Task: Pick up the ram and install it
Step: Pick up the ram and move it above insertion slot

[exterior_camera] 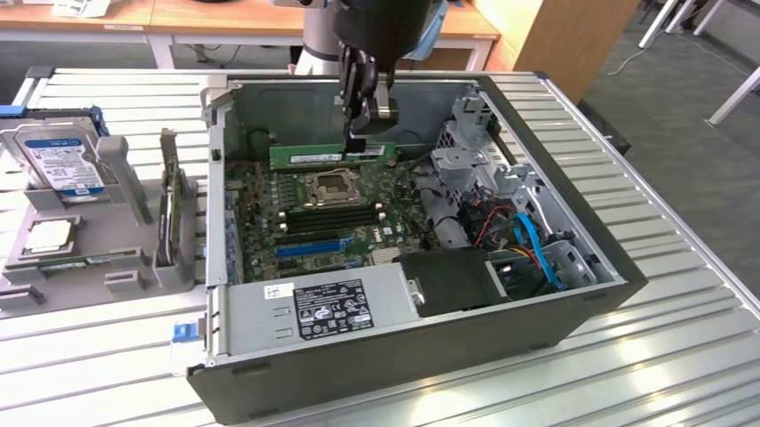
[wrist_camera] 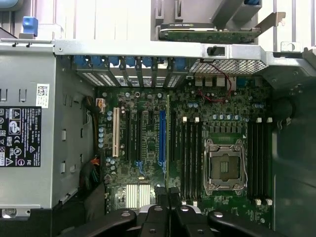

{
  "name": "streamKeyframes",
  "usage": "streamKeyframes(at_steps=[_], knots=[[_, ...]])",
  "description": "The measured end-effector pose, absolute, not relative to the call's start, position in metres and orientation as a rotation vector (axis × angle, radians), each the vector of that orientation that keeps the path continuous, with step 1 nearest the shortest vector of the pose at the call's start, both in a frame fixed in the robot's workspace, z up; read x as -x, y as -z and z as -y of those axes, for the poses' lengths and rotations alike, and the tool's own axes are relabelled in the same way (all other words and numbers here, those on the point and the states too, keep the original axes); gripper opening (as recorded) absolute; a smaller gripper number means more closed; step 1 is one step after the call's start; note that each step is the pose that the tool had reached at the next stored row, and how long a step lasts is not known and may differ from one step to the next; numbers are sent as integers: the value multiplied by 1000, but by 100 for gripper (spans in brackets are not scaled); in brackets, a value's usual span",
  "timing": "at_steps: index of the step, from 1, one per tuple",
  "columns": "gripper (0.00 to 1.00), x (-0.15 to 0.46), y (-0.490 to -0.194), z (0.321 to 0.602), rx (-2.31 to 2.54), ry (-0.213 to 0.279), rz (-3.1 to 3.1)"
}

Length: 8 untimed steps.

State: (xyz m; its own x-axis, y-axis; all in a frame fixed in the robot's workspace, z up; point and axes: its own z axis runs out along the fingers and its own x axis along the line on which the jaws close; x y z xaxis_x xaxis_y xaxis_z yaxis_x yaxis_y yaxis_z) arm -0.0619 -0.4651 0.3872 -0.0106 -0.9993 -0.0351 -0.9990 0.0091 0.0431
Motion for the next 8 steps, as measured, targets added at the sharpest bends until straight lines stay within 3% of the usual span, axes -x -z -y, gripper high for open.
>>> streamKeyframes(at_steps=[8], knots=[[12,62,-386,455,-2206,87,2228]])
